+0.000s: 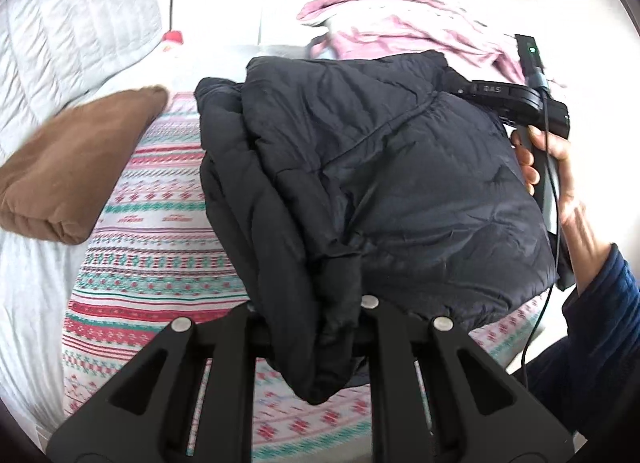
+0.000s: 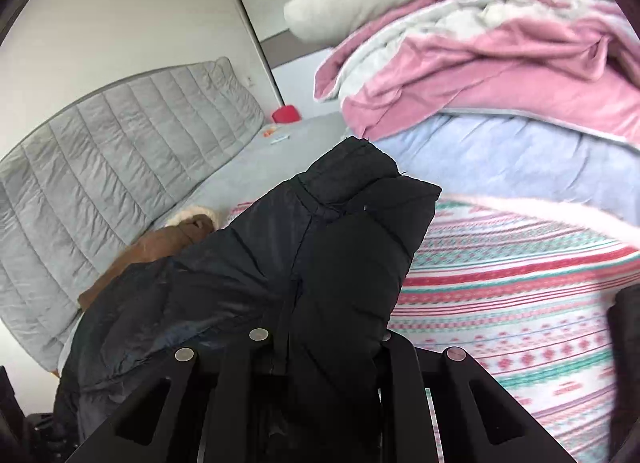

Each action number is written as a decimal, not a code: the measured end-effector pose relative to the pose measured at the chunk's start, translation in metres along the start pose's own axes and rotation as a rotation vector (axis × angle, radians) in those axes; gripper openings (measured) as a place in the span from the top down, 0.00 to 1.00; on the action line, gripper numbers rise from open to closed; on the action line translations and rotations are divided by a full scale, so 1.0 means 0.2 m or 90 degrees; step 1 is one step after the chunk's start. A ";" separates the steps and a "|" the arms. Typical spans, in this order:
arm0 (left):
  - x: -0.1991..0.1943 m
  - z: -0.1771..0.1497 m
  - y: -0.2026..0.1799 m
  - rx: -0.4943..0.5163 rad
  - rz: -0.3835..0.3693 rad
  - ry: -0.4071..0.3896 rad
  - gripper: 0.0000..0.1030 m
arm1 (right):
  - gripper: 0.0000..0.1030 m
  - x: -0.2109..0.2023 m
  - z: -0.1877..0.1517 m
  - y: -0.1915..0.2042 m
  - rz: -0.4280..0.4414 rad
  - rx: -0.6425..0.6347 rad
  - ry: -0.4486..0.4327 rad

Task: Fold large clothes
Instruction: 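Lift the jacket bundle with both tools and carry it toward the bed corner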

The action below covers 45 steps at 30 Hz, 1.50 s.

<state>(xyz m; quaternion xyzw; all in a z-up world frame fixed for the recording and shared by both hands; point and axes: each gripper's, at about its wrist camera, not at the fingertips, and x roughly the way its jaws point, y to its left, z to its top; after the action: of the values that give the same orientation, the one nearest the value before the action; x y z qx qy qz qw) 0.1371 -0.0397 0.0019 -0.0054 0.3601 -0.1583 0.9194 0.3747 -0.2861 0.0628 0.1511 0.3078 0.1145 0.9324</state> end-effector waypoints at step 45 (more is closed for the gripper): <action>0.51 0.07 -2.33 0.203 -0.363 0.041 0.85 | 0.85 -1.61 0.01 -2.12 -0.360 0.120 0.007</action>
<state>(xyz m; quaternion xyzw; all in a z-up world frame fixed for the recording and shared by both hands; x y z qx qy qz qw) 0.0829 -0.5144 0.0022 0.0427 0.3435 -0.4634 0.8157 0.1749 -0.7793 0.0887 0.1444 0.3517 -0.1782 0.9076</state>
